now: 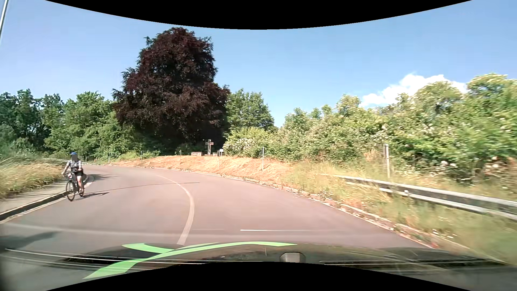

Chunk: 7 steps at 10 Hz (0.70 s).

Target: Follow the waypoints while adhering to traffic rules and regulations

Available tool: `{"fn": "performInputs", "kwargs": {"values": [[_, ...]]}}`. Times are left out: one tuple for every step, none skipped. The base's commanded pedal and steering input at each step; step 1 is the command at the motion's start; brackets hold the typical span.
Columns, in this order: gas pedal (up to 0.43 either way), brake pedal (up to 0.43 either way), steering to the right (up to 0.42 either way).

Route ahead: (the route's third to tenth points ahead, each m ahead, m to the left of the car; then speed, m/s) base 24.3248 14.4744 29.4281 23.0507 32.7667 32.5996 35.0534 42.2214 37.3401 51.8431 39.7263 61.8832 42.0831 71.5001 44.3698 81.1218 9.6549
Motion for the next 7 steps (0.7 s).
{"fn": "performInputs", "kwargs": {"values": [[0.240, 0.000, -0.152], [0.240, 0.000, -0.153], [0.248, 0.000, -0.152], [0.248, 0.000, -0.153], [0.248, 0.000, -0.152], [0.260, 0.000, -0.152], [0.268, 0.000, -0.152]]}}
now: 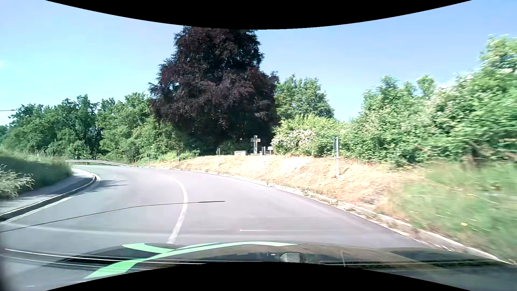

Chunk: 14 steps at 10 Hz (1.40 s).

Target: Follow the waypoints while adhering to traffic rules and regulations

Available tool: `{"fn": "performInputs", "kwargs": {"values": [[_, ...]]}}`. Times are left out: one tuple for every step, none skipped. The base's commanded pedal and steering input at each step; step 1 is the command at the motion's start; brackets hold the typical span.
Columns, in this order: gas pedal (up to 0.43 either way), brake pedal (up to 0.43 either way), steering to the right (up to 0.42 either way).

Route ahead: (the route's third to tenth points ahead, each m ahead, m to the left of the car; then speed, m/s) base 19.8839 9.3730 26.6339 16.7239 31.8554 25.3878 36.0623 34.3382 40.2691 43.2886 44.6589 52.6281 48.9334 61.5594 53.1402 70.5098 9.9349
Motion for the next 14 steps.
{"fn": "performInputs", "kwargs": {"values": [[0.268, 0.000, -0.149], [0.268, 0.000, -0.147], [0.268, 0.000, -0.146], [0.268, 0.000, -0.146], [0.260, 0.000, -0.146], [0.248, 0.000, -0.146], [0.248, 0.000, -0.146], [0.248, 0.000, -0.149], [0.248, 0.000, -0.154], [0.248, 0.000, -0.154], [0.260, 0.000, -0.154], [0.260, 0.000, -0.154], [0.260, 0.000, -0.154], [0.260, 0.000, -0.154]]}}
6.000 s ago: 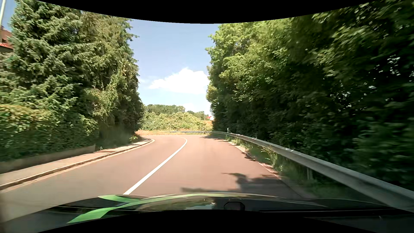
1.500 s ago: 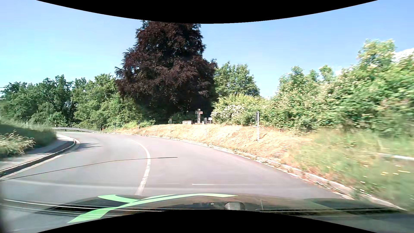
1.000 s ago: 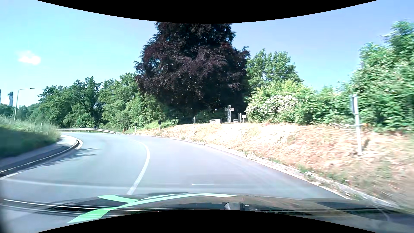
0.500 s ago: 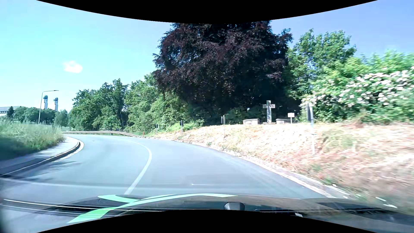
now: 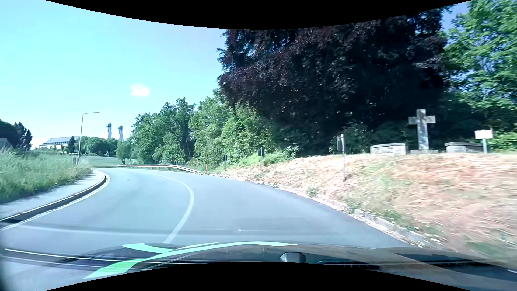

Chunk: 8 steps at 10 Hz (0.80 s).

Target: Follow the waypoints while adhering to traffic rules and regulations

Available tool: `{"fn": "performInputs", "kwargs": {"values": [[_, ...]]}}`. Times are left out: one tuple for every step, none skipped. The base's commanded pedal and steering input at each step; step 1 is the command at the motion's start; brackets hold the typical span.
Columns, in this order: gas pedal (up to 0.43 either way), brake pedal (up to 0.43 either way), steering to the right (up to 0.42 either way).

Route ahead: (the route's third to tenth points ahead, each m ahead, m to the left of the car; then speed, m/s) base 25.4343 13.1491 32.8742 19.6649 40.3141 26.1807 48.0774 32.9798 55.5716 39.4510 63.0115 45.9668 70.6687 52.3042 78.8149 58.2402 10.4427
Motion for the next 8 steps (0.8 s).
{"fn": "performInputs", "kwargs": {"values": [[0.260, 0.000, -0.154], [0.260, 0.000, -0.154], [0.260, 0.000, -0.154], [0.260, 0.000, -0.154], [0.260, 0.000, -0.154], [0.260, 0.000, -0.154], [0.260, 0.000, -0.154], [0.260, 0.000, -0.153]]}}
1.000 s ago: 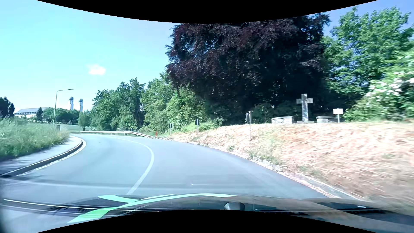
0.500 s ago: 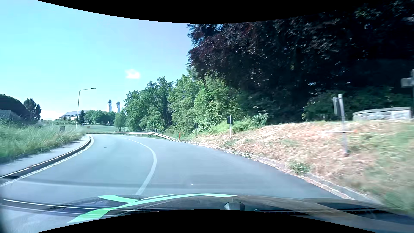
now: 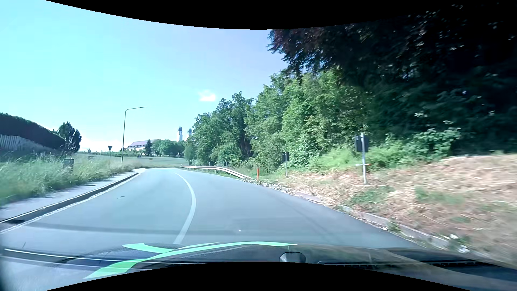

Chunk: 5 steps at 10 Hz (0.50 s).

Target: Follow the waypoints while adhering to traffic rules and regulations

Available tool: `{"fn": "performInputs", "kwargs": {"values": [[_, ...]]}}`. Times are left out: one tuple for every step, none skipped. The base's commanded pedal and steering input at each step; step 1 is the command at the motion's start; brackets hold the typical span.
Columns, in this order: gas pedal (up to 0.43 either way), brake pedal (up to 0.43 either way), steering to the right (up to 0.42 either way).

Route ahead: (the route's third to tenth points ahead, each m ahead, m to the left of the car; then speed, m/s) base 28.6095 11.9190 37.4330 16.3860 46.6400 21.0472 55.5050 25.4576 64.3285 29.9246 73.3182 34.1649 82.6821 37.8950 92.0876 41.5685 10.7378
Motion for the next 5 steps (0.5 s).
{"fn": "performInputs", "kwargs": {"values": [[0.260, 0.000, -0.153], [0.260, 0.000, -0.152], [0.260, 0.000, -0.150], [0.260, 0.000, -0.147], [0.260, 0.000, -0.144]]}}
